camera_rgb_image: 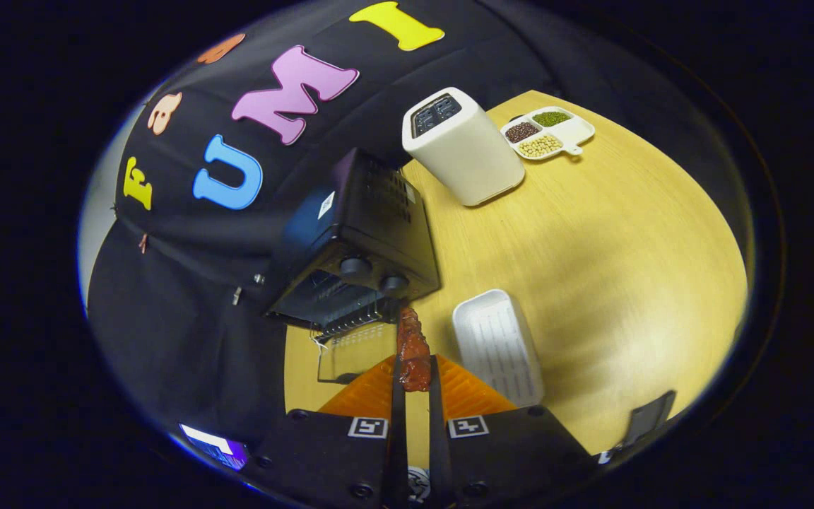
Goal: Open the toaster oven, put the food inside, and close the toaster oven door.
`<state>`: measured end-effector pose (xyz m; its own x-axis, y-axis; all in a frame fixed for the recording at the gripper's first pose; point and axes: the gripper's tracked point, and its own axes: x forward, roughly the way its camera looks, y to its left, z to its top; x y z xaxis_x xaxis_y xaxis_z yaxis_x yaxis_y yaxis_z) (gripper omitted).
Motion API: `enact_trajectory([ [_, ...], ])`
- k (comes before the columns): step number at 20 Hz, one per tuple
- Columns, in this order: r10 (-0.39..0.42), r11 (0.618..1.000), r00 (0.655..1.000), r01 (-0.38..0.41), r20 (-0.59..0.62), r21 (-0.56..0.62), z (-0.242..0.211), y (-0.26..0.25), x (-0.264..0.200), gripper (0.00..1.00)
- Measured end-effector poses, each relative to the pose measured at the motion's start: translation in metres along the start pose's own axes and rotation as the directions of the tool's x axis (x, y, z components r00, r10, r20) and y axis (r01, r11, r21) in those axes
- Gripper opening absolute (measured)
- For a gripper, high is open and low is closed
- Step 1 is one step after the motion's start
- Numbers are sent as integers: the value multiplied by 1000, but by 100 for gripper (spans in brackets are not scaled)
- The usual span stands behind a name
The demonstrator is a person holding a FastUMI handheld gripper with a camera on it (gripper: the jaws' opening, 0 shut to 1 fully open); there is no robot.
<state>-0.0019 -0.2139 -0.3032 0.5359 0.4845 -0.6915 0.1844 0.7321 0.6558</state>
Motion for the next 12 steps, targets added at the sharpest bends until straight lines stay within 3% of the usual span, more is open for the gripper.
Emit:
enact_trajectory([
  [3, 28, 996, 997, -34, 74, 78, -25, 37, 23, 16],
  [6, 47, 996, 996, -53, 69, 74, -50, 69, 49, 16],
  [12, 64, 989, 985, -84, 159, 121, -49, 125, 95, 16],
])
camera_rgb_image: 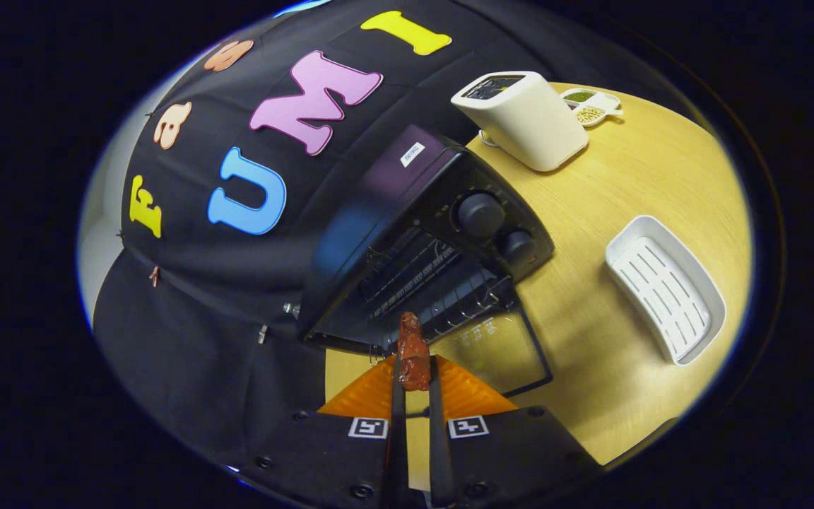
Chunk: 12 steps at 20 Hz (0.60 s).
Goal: Open the toaster oven, put the food inside, and close the toaster oven door.
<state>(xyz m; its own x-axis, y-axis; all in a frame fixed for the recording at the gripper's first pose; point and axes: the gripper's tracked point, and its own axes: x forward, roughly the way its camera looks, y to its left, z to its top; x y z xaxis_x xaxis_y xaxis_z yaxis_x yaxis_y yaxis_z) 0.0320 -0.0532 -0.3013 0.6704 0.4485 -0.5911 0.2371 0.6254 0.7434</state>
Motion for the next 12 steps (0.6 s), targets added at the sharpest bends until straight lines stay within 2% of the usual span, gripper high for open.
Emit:
enact_trajectory([
  [3, -20, 998, 997, 17, 68, 55, 2, 8, 28, 16],
  [6, 1, 991, 988, -22, 151, 134, 8, 22, 52, 16],
  [9, -15, 988, 984, -12, 178, 155, 9, 19, 78, 16],
  [12, 0, 983, 981, -36, 194, 180, 10, 22, 100, 16],
])
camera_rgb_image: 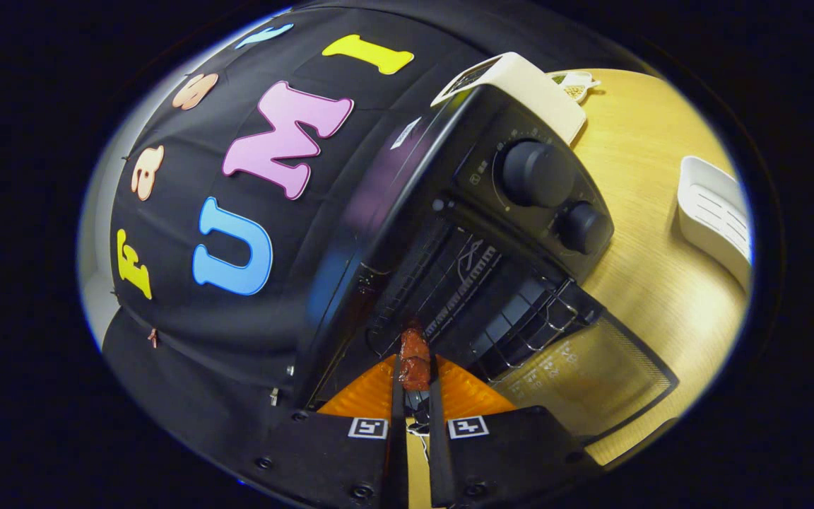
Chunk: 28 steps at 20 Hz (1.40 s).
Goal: Open the toaster oven, put the food inside, and close the toaster oven door.
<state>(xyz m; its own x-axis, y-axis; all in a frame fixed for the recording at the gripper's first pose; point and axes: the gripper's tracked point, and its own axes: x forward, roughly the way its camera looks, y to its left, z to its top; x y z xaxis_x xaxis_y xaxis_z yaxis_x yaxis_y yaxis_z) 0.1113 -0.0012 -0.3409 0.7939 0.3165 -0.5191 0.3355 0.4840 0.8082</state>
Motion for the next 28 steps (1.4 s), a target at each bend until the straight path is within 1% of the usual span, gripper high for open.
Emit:
enact_trajectory([
  [3, 1, 999, 1000, -1, 2, 33, -3, -2, 16, 16],
  [5, -30, 999, 1000, 30, -7, 35, -7, -10, 23, 16],
  [6, -30, 999, 999, 31, -11, 40, -8, -12, 25, 16],
  [8, -33, 998, 999, 33, 2, 52, -6, -10, 26, 19],
  [9, -36, 998, 999, 36, 7, 51, -5, -10, 25, 22],
  [10, -47, 998, 999, 46, 8, 48, -5, -12, 25, 37],
  [11, -55, 997, 998, 55, 5, 52, -7, -12, 23, 47],
  [12, -47, 997, 999, 46, 9, 62, -6, -9, 20, 59],
  [13, -39, 997, 999, 38, 15, 67, -6, -6, 18, 61],
  [14, -31, 997, 999, 30, 19, 70, -6, -4, 16, 73],
  [16, -41, 997, 999, 40, 17, 63, -9, -3, 13, 88],
  [17, -43, 997, 999, 43, 14, 61, -11, -3, 11, 90],
  [18, -47, 997, 999, 46, 13, 60, -13, -3, 8, 95],
  [20, -48, 997, 999, 47, 14, 67, -17, -5, 3, 97],
  [23, -72, 993, 997, 68, 35, 97, -20, -10, -2, 97],
  [25, -125, 990, 992, 122, 32, 75, -24, -21, -10, 97],
  [28, -121, 991, 992, 119, 31, 56, -28, -20, -19, 98],
])
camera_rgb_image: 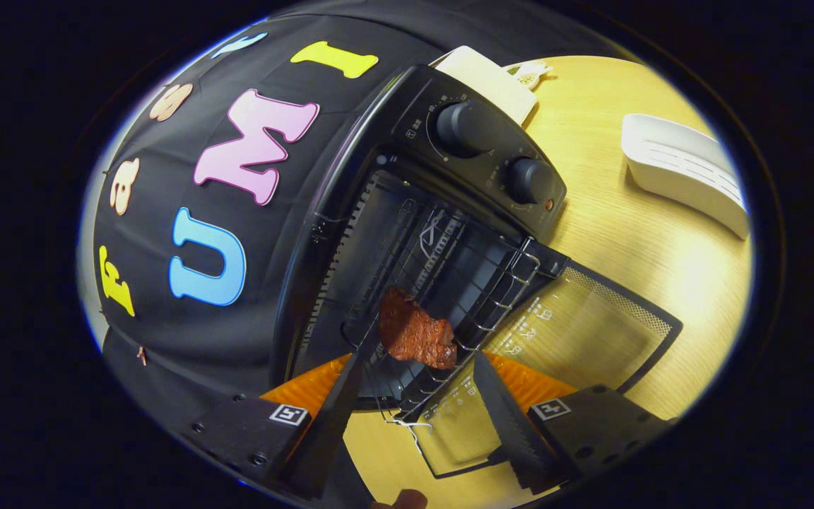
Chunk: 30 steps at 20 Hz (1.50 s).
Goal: Open the toaster oven, put the food inside, and close the toaster oven door.
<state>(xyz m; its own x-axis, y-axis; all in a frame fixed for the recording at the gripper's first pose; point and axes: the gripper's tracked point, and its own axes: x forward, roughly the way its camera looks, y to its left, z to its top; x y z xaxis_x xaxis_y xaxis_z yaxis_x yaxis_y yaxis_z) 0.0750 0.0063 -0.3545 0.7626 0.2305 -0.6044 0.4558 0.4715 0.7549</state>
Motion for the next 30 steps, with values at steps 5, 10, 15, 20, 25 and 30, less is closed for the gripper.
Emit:
enact_trajectory([
  [5, 30, 983, 998, -20, 51, -181, 2, 5, -33, 98],
  [10, -54, 832, 990, 119, 134, -542, -12, -26, -70, 99],
  [15, -177, 665, 979, 192, 97, -722, -59, -64, -77, 99],
  [20, -249, 574, 966, 209, 74, -792, -97, -94, -70, 99],
  [25, -276, 572, 957, 235, 85, -786, -93, -108, -45, 100],
  [30, -323, 474, 945, 201, 43, -857, -89, -114, -41, 99],
])
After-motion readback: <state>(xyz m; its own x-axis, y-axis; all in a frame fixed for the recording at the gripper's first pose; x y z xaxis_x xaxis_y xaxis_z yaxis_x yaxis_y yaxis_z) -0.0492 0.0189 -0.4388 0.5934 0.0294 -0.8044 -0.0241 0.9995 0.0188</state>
